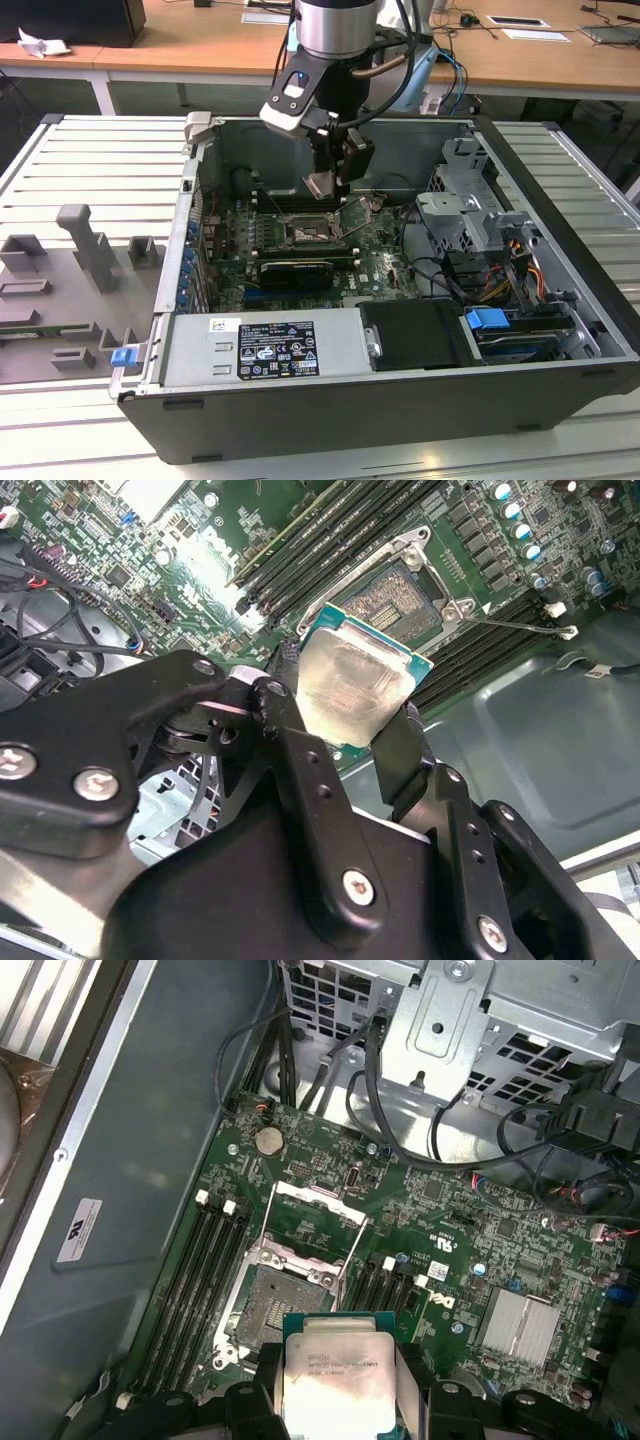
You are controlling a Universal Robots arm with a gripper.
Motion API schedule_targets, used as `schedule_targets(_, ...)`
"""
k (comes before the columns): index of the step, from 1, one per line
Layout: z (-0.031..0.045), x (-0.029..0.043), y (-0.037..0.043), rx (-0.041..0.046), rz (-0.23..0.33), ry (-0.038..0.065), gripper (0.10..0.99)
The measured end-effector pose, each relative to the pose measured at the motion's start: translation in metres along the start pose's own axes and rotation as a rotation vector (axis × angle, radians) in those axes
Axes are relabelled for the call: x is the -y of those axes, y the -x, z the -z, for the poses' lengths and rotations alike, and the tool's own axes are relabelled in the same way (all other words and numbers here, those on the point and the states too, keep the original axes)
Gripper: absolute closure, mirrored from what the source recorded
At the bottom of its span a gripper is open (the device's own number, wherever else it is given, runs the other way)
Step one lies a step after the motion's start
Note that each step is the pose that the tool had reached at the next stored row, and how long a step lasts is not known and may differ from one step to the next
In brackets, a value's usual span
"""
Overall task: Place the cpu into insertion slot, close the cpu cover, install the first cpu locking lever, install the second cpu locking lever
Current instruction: 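Place the cpu into insertion slot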
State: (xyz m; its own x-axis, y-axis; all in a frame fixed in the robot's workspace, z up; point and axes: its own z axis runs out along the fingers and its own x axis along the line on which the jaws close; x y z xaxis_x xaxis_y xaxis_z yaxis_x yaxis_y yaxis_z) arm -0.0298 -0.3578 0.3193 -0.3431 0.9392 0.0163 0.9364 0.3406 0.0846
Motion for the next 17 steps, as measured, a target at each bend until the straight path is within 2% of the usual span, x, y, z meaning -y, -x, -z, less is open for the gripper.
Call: schedule_targets(17,-0.003,0.0003,0.0,0.0025,-0.031,0.0,0.549)
